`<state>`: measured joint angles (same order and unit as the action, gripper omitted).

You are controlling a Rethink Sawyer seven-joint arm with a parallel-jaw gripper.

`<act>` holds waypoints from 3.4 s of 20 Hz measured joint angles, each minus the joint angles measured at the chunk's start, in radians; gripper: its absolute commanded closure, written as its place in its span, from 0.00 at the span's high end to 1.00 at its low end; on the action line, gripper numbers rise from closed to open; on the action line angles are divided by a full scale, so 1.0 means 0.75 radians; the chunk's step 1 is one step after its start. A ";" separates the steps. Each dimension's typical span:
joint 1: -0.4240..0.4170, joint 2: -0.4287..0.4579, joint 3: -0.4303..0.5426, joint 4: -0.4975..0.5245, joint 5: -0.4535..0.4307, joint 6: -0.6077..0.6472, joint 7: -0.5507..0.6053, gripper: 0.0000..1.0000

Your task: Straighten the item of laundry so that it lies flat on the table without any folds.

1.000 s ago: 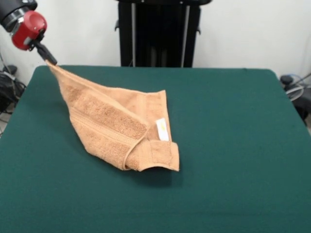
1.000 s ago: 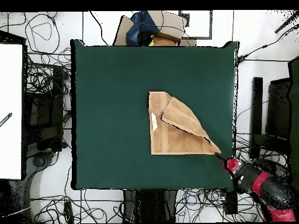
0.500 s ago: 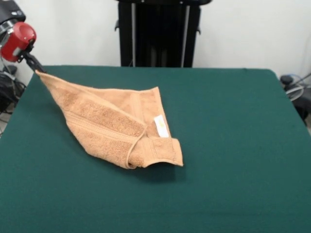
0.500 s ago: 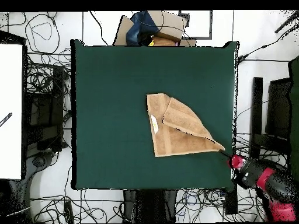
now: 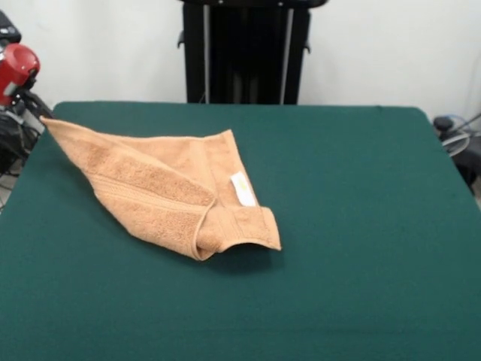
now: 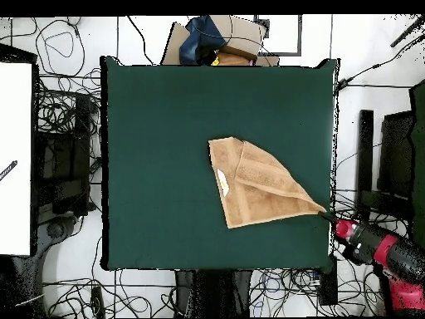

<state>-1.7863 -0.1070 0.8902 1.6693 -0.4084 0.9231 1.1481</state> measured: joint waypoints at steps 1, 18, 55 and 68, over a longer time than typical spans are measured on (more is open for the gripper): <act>0.002 0.004 0.000 -0.015 0.000 0.009 -0.007 0.00; 0.033 -0.014 0.002 -0.086 -0.049 0.028 -0.022 0.00; 1.357 -1.646 -0.409 0.768 0.041 -0.541 0.643 0.00; 1.907 -1.665 -0.545 0.543 0.062 -0.134 1.396 0.00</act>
<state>-0.3562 -1.3560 0.4814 2.0763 -0.3619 0.8229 2.1951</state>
